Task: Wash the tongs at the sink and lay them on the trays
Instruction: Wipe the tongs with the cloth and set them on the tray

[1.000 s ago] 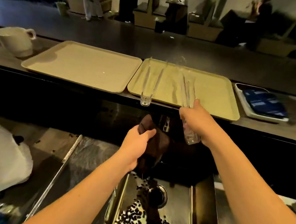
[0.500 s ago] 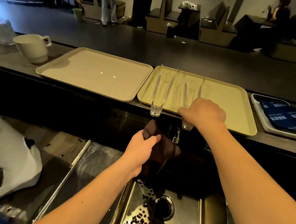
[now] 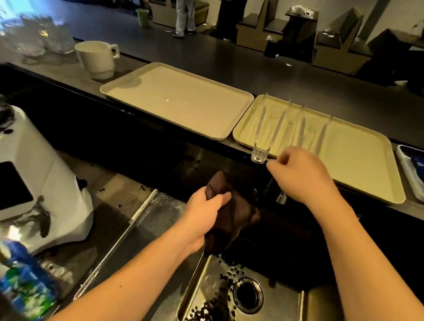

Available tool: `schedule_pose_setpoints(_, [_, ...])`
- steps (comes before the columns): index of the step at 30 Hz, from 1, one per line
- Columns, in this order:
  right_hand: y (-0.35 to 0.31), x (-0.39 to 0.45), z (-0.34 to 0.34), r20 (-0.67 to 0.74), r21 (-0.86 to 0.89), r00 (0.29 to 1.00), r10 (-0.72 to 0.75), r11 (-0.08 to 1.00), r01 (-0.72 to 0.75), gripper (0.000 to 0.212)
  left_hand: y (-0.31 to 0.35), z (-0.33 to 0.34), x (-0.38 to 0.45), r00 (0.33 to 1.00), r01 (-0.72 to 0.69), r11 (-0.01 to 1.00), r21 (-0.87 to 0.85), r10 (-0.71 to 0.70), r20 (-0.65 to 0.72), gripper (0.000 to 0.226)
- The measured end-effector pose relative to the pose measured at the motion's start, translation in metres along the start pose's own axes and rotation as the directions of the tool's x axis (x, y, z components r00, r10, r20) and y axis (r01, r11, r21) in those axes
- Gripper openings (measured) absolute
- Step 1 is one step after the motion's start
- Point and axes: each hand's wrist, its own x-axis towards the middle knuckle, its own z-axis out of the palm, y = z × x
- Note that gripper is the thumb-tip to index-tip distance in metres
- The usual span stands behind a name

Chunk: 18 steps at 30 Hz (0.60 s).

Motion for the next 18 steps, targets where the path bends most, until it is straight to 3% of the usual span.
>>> schedule_pose_setpoints(5, [-0.045,-0.032,0.063,0.187,0.304,0.978,-0.089,0.952,0.028,0.02,-0.009,-0.066,-0.031,0.993,0.005,0.986,-0.164,-0.024,-0.116,0.018])
schedule_pose_setpoints(10, [-0.107,-0.061,0.135,0.347,0.362,0.889,-0.299,0.917,0.167,0.007,-0.015,-0.152,-0.07,0.928,-0.018,0.976,-0.219,-0.065,-0.367,0.023])
schedule_pose_setpoints(14, [-0.174,-0.094,0.197,0.462,0.417,0.792,-0.4,0.886,0.204,0.004,-0.02,-0.235,-0.116,0.897,-0.079,0.971,-0.227,-0.03,-0.441,0.009])
schedule_pose_setpoints(18, [-0.245,-0.135,0.256,0.538,0.433,0.706,-0.461,0.869,0.237,0.017,-0.033,-0.314,-0.167,0.828,-0.115,0.959,-0.258,-0.05,-0.559,0.009])
